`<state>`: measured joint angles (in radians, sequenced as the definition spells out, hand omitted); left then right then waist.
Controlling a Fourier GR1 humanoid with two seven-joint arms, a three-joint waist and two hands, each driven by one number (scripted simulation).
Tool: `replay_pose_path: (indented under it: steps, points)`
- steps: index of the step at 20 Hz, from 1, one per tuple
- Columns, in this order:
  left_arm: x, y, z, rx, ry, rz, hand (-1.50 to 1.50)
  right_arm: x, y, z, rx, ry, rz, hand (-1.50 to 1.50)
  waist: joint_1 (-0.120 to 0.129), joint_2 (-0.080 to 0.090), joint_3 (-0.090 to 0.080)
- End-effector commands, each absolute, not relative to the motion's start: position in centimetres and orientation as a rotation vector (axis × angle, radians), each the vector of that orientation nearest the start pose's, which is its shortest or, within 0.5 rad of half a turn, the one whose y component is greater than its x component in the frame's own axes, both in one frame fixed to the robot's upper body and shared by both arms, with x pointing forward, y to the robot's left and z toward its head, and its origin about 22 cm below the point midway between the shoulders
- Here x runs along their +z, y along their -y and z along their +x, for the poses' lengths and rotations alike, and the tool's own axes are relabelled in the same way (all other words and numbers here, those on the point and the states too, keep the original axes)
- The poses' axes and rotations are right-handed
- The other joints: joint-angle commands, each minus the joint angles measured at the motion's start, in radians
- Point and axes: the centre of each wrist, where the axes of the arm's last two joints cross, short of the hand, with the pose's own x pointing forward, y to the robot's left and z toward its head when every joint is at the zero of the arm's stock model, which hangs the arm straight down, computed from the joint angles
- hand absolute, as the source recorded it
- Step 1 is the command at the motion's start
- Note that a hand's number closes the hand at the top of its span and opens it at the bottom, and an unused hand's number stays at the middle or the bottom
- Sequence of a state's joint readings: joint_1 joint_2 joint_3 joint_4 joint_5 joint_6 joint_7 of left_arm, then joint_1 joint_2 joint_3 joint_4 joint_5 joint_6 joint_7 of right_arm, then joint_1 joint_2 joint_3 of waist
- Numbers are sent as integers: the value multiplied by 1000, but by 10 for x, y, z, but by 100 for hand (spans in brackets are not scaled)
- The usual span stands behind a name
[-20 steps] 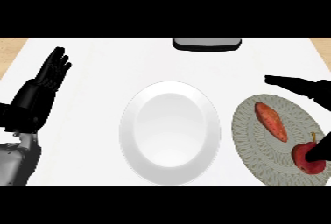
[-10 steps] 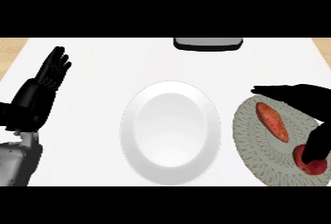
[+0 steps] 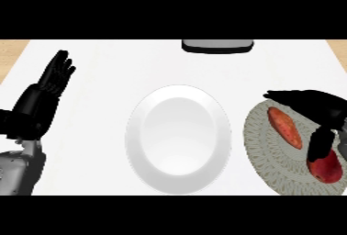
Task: Pick the sweet potato from the placemat and place it in the plate
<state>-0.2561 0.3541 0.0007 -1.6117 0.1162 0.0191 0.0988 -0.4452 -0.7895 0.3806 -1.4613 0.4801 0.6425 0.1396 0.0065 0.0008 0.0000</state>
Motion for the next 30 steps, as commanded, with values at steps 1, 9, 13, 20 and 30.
replay_pose_path:
  steps: [1, 9, 13, 20, 30]
  points:
    - [91, -295, 289, -230, 1745, 126, 0, 117, 309, 322, 1604, 873, -586, -150, -2, 0, 0]
    - [99, -293, 296, -220, 1747, 152, 0, 84, 296, 333, 1625, 846, -547, -150, -3, 0, 0]
    - [111, -287, 297, -241, 1749, 134, 0, 49, 316, 335, 1641, 816, -521, -150, 0, 1, 0]
    - [113, -275, 307, -223, 1745, 136, 0, 35, 331, 342, 1674, 731, -623, -150, 3, 2, 1]
    - [98, -286, 306, -207, 1719, 139, 0, 41, 341, 320, 1440, 1048, -834, 150, -31, -3, 0]
